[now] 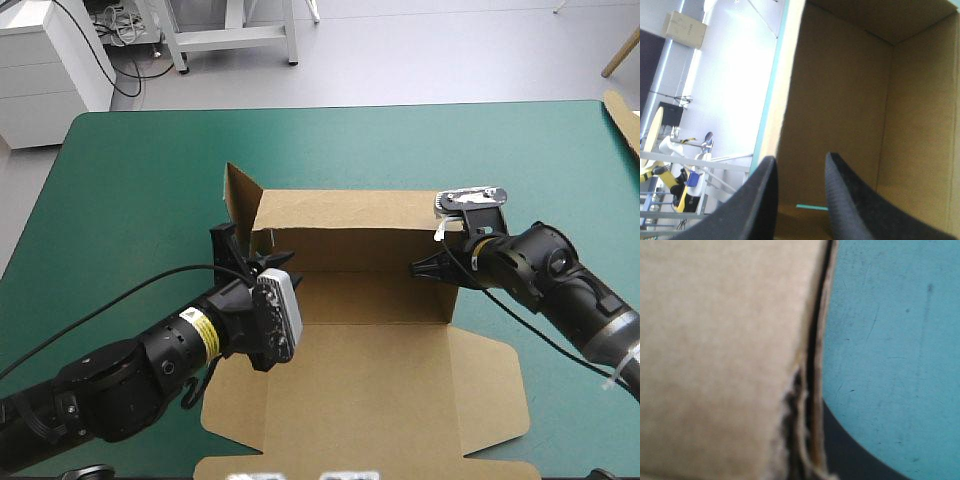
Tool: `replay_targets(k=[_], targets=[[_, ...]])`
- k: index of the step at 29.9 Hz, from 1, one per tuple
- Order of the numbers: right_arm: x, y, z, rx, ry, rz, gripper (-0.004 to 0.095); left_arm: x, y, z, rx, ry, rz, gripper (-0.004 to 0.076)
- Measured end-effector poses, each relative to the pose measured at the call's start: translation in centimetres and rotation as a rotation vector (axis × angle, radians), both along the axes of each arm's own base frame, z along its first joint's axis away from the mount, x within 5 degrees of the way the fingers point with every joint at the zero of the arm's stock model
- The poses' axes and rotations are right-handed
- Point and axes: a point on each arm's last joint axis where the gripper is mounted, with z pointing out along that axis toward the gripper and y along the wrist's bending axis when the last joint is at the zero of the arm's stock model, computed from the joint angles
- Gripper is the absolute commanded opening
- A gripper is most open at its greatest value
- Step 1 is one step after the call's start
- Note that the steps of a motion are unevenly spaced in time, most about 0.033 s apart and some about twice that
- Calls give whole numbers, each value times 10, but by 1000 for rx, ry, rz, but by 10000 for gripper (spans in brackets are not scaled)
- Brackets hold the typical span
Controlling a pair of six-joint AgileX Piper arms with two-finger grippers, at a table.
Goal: Fold the box
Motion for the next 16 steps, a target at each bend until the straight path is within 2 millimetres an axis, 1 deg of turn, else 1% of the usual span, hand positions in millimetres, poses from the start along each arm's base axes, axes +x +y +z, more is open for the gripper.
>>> replay_targets(k=[2,6,9,13,15,16], targets=[[5,-4,7,-19,33,-3,-21,3,0,14,-11,0,39,179],[22,-10,12,-35,116,-2,-21,15,-4,32,27,8,136,132],[39,-14,14,-29,175,11,-21,29,-9,34,93,31,211,88],[64,-20,8,-37,237,7,-21,56,-14,30,137,111,288,25],[74,-21,5,-44,247,10,-22,68,-12,27,132,158,322,12],[81,-20,1,-50,256,16,-21,75,-7,27,128,180,348,12]])
